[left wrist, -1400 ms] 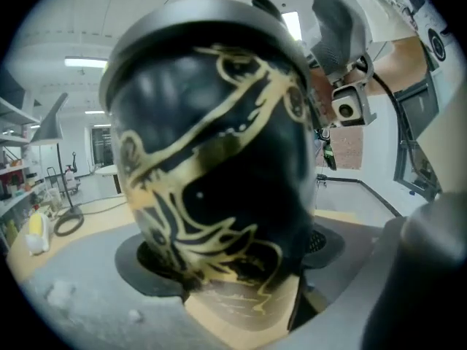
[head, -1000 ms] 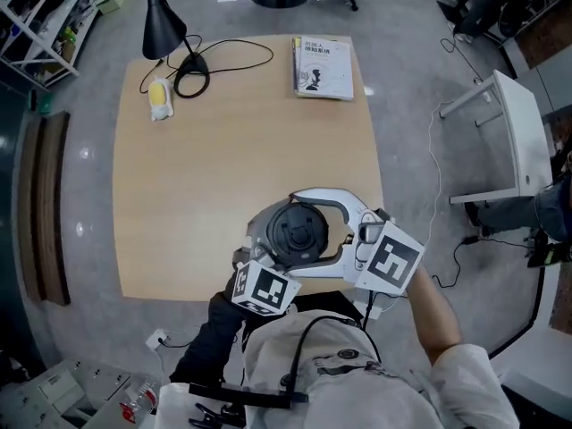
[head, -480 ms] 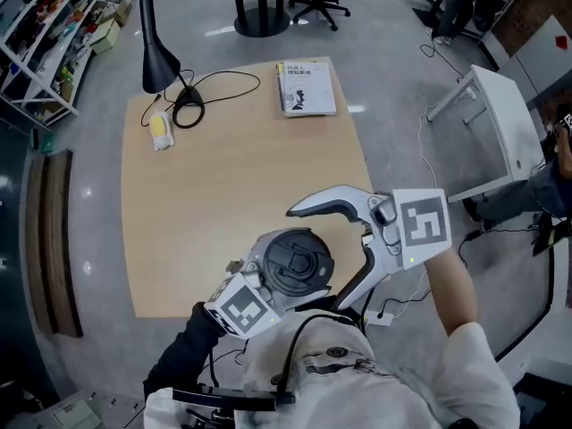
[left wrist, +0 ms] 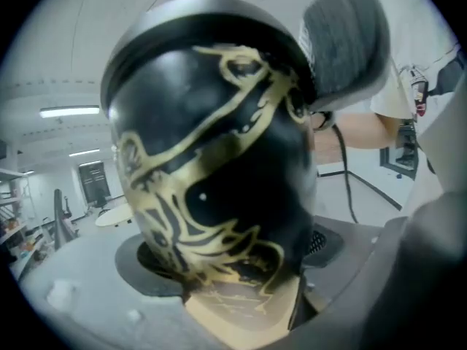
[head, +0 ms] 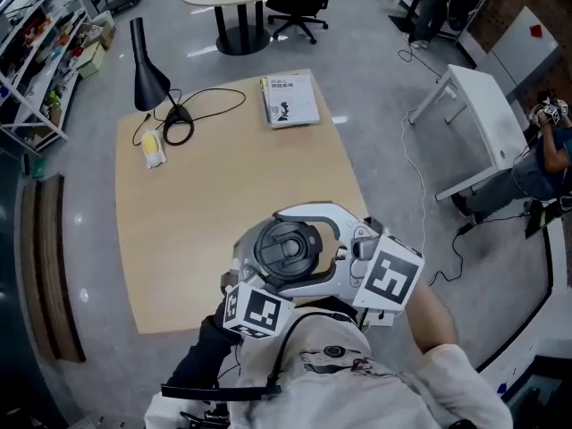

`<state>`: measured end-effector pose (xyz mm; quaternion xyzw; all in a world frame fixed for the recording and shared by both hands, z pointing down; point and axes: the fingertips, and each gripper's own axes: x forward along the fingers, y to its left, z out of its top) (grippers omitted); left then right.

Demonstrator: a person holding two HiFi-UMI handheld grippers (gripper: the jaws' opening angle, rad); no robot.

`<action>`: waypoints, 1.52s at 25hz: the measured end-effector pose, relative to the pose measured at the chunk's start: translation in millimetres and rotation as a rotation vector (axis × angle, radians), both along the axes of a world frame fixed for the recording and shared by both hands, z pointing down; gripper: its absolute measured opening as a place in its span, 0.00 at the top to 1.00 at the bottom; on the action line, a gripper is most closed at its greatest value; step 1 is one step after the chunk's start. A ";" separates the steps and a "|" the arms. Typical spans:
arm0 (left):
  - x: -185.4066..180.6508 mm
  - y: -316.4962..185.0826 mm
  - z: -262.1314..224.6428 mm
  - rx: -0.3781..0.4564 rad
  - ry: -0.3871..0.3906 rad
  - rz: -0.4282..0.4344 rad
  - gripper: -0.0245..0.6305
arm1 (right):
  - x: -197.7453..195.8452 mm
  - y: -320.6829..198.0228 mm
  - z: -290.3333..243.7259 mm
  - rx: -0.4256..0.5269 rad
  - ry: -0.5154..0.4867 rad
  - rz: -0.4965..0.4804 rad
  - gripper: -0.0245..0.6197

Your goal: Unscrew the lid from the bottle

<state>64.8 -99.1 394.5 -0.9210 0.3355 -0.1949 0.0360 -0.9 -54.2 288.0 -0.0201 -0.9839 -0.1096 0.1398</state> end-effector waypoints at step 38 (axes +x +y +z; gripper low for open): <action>28.5 88.3 -85.6 -0.040 0.400 0.556 0.31 | 14.2 64.6 -90.0 -0.476 -0.319 -0.694 0.19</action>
